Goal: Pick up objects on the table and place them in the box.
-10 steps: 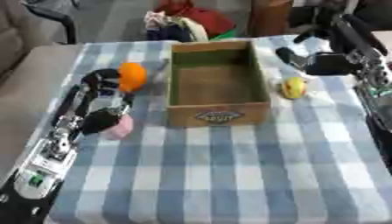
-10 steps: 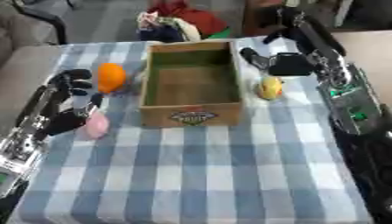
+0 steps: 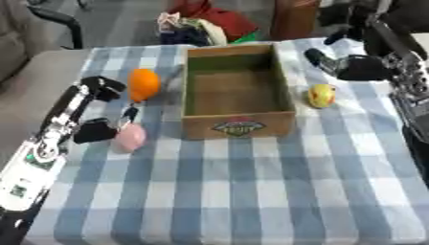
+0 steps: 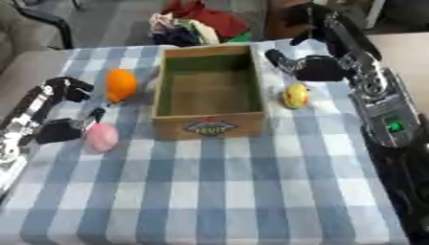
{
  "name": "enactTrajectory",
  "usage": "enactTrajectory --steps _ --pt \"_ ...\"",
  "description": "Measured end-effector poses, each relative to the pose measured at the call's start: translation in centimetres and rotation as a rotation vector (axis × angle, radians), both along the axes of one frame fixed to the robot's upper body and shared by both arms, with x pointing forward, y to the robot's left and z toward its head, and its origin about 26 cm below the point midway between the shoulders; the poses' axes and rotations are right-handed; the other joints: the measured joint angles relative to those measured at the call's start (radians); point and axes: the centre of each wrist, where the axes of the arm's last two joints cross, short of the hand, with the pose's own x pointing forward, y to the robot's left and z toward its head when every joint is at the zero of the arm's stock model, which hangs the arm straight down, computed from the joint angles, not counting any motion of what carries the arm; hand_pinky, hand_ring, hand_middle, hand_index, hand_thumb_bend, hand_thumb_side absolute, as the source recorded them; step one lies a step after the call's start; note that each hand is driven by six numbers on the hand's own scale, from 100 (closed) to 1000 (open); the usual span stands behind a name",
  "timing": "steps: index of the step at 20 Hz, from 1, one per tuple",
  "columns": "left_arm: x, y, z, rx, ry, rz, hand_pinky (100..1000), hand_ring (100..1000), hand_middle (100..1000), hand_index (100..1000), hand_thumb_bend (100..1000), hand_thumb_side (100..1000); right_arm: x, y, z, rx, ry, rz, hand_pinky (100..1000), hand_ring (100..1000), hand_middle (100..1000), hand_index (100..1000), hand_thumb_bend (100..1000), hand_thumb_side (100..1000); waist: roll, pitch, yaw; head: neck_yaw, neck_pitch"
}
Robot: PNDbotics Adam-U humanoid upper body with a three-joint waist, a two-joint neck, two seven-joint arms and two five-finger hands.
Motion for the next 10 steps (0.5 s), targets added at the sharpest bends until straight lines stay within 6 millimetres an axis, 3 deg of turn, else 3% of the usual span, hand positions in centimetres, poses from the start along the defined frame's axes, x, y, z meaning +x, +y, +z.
enactTrajectory --steps 5,10 --pt "0.2 0.61 0.85 0.175 0.091 -0.059 731 694 673 750 430 100 0.0 -0.01 0.01 0.001 -0.001 0.0 631 807 727 815 430 213 0.0 -0.001 0.0 0.0 0.0" --pt "0.54 0.66 0.33 0.292 0.196 -0.098 718 690 685 765 457 100 0.0 -0.01 0.01 0.001 -0.001 0.0 631 807 724 815 429 213 0.0 -0.002 -0.002 0.0 0.0"
